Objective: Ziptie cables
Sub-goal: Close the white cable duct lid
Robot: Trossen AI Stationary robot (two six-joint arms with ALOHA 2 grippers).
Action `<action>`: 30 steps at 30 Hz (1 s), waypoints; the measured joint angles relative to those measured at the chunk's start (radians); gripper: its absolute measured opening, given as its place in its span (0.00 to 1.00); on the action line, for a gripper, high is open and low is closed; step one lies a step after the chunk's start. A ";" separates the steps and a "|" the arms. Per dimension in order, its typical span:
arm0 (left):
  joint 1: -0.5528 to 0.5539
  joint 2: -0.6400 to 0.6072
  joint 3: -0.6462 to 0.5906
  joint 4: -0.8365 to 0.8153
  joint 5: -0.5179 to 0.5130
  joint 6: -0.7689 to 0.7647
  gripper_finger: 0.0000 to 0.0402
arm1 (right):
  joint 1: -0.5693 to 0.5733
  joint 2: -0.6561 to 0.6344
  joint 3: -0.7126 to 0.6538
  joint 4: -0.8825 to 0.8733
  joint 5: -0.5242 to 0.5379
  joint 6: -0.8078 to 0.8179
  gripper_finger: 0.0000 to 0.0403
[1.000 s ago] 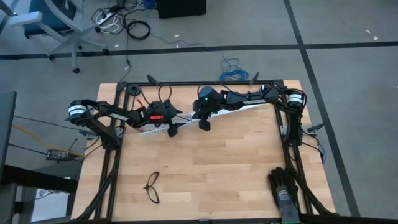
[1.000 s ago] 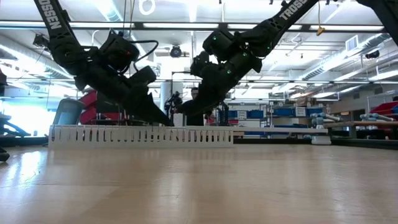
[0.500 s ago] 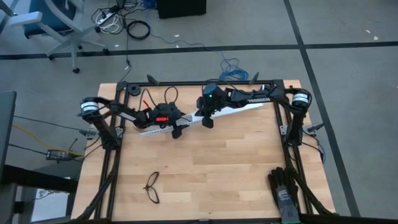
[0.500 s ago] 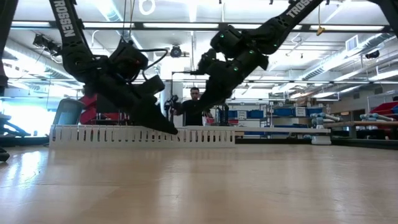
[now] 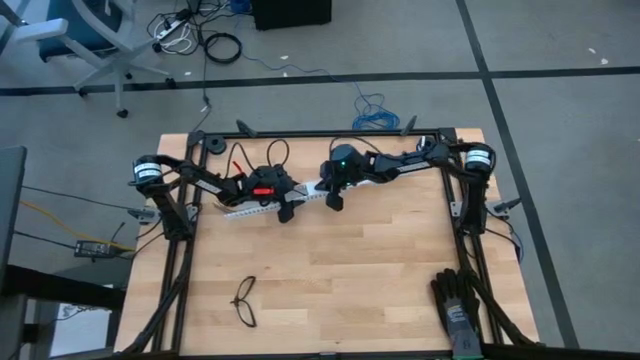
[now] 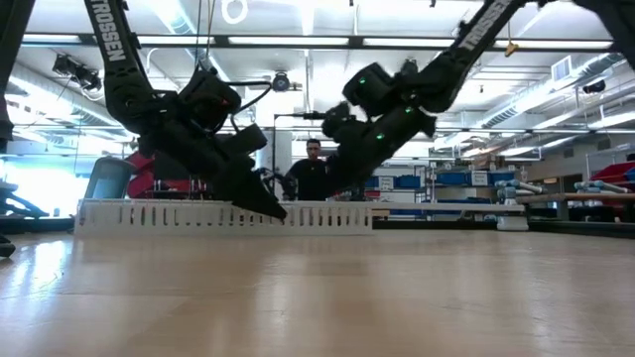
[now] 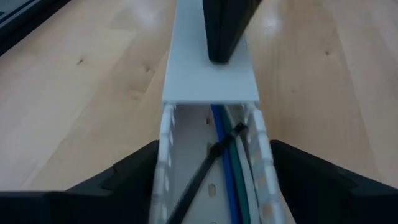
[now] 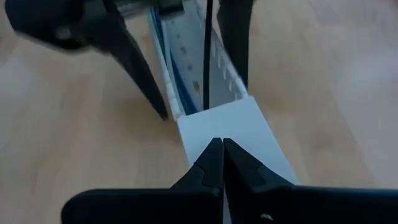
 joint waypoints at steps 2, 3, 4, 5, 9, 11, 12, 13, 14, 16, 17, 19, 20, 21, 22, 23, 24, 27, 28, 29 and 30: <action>0.000 0.000 0.000 -0.002 -0.006 0.000 0.71 | 0.007 0.045 0.038 -0.002 -0.012 0.003 0.00; 0.001 0.000 0.000 -0.005 -0.008 0.000 0.69 | 0.011 0.072 0.057 0.010 -0.024 0.003 0.00; 0.001 0.000 0.000 -0.006 -0.010 0.000 0.67 | 0.017 0.093 0.081 0.021 -0.038 0.003 0.00; 0.001 0.000 0.000 -0.006 -0.012 0.001 0.65 | 0.023 0.108 0.097 0.030 -0.049 0.003 0.00; 0.000 0.000 -0.001 -0.005 -0.001 0.002 0.59 | 0.047 0.138 0.169 0.030 -0.050 -0.028 0.00; -0.002 0.000 -0.001 -0.002 0.000 0.001 0.58 | 0.047 0.127 0.177 0.024 -0.056 -0.041 0.00; -0.002 0.000 -0.001 -0.002 -0.002 0.000 0.58 | 0.047 0.118 0.177 0.016 -0.057 -0.044 0.00; -0.002 0.000 -0.001 -0.001 -0.004 -0.003 0.58 | 0.047 0.109 0.176 0.012 -0.059 -0.046 0.00; -0.001 0.000 -0.001 -0.001 -0.009 -0.006 0.59 | 0.047 0.097 0.176 0.016 -0.065 -0.046 0.00; -0.001 0.000 -0.001 -0.001 -0.015 -0.008 0.61 | 0.047 0.076 0.177 0.029 -0.084 -0.047 0.00; -0.001 0.000 -0.001 -0.001 -0.015 -0.016 0.62 | 0.047 0.070 0.178 0.030 -0.084 -0.047 0.00; -0.002 0.000 -0.001 -0.001 -0.015 -0.028 0.65 | 0.047 0.066 0.178 0.024 -0.085 -0.047 0.00; -0.002 0.000 -0.001 -0.002 -0.017 -0.029 0.67 | 0.047 0.066 0.177 0.020 -0.085 -0.047 0.00; -0.003 0.000 -0.001 -0.002 -0.016 -0.029 0.69 | 0.047 0.066 0.177 0.017 -0.085 -0.047 0.00; -0.003 0.000 0.000 0.001 -0.016 -0.030 0.71 | 0.047 0.066 0.177 0.018 -0.085 -0.047 0.00; -0.003 0.000 0.000 0.002 -0.016 -0.030 0.74 | 0.047 0.066 0.177 0.017 -0.085 -0.047 0.00; -0.003 0.000 0.000 0.001 -0.016 -0.030 0.77 | 0.047 0.066 0.177 0.011 -0.085 -0.047 0.00; -0.004 0.000 0.000 0.002 -0.016 -0.031 0.86 | 0.047 0.066 0.177 -0.004 -0.084 -0.048 0.00; -0.003 0.000 0.000 0.002 -0.016 -0.040 0.88 | 0.047 0.066 0.177 -0.003 -0.084 -0.048 0.00; -0.003 0.000 0.000 0.007 -0.016 -0.062 0.90 | 0.047 0.066 0.177 -0.003 -0.084 -0.047 0.00; -0.004 0.000 0.000 0.017 -0.016 -0.078 0.92 | 0.047 0.066 0.177 -0.003 -0.084 -0.046 0.00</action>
